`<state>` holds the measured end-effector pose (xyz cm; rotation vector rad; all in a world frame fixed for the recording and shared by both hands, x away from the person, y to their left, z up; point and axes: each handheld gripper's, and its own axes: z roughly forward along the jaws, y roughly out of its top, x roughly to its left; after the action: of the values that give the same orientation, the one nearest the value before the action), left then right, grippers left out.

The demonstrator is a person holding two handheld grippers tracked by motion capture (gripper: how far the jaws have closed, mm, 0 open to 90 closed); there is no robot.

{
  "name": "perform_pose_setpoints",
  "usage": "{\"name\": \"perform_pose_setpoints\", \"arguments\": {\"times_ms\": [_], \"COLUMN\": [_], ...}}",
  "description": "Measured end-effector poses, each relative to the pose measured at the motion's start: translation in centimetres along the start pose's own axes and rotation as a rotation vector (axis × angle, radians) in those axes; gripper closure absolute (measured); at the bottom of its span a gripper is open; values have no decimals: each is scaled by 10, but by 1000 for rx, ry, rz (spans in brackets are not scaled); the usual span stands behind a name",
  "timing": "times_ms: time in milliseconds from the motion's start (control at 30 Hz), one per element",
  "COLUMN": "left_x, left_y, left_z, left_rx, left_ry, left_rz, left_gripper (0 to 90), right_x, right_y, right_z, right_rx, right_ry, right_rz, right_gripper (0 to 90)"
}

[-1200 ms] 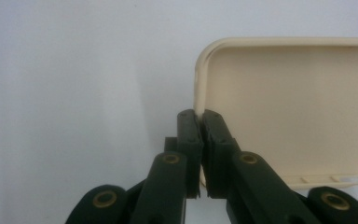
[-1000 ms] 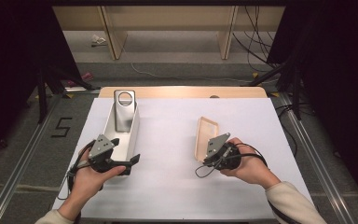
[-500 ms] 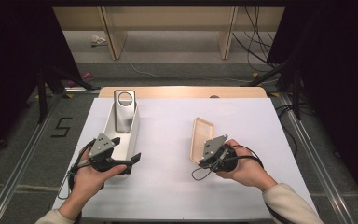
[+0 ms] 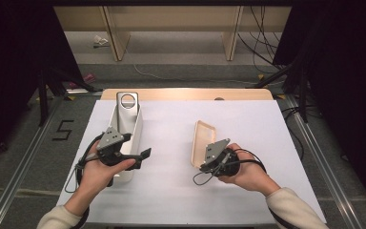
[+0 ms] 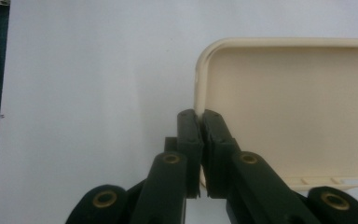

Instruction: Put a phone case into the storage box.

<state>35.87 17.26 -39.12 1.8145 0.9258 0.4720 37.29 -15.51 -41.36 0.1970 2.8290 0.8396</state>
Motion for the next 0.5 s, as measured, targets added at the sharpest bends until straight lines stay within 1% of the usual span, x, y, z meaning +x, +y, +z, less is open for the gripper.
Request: {"name": "perform_pose_setpoints", "arguments": {"times_ms": [67,100,167,233,267,333,367,467,500], "left_x": [-3,-5,-8,-13,-13,-18,-18,-22,-23], "left_y": [6,10,17,27,27,35,35,41,43], "left_z": [5,7,13,21,21,32,32,44,47], "left_rx": [-3,-4,-2,6,6,18,18,42,47], "left_ry": [-10,-16,-22,-21,-21,-31,-31,-43,-46], "left_rz": [7,14,24,48,48,66,66,71,68], "left_gripper": [89,89,89,89,89,90,90,92,95], "right_x": [0,1,2,4,4,5,5,6,6], "right_y": [2,2,4,6,6,8,8,10,10], "right_z": [0,1,1,2,2,2,2,2,3], "right_rx": [-5,-4,-8,-13,-13,-18,-18,-22,-21], "right_ry": [-7,5,1,4,4,0,-1,10,5], "right_rz": [-6,-6,-11,-12,-12,-17,-17,-18,-19], "right_gripper": [873,873,873,873,873,873,873,873,873]}}
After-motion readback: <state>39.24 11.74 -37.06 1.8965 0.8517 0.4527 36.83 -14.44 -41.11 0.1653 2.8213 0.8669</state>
